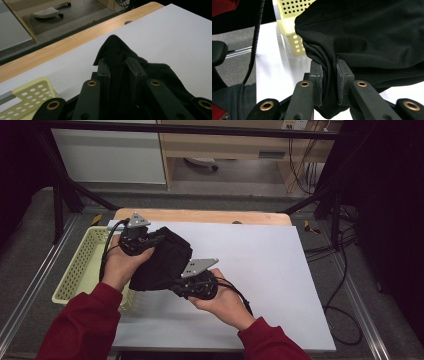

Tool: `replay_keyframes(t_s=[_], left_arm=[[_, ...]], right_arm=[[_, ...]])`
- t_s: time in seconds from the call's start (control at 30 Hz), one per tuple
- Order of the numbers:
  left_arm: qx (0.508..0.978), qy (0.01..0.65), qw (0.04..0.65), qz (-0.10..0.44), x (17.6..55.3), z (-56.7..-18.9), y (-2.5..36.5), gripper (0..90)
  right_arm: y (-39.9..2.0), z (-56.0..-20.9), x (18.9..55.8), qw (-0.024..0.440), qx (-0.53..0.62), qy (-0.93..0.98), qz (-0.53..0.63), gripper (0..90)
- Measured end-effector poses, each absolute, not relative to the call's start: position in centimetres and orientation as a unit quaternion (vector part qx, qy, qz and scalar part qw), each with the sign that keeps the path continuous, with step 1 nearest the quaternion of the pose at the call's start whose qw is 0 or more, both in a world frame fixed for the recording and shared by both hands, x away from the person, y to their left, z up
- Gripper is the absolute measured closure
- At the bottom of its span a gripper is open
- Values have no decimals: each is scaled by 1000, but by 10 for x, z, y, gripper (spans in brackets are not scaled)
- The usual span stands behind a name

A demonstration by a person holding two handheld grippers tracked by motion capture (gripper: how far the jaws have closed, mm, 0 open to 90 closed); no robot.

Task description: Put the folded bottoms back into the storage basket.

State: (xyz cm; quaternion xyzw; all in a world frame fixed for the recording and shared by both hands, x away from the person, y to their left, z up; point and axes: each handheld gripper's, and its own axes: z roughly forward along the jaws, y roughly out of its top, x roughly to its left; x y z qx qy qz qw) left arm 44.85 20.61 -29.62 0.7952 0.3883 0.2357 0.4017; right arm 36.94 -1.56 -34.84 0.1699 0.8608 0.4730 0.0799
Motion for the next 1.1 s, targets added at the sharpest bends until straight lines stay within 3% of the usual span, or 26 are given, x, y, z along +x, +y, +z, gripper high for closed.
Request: replay_keyframes(t_s=[1.1], left_arm=[[781,420,382,261,454,-286,277,749]], right_arm=[[58,-340,393,66,127,860,489,781]])
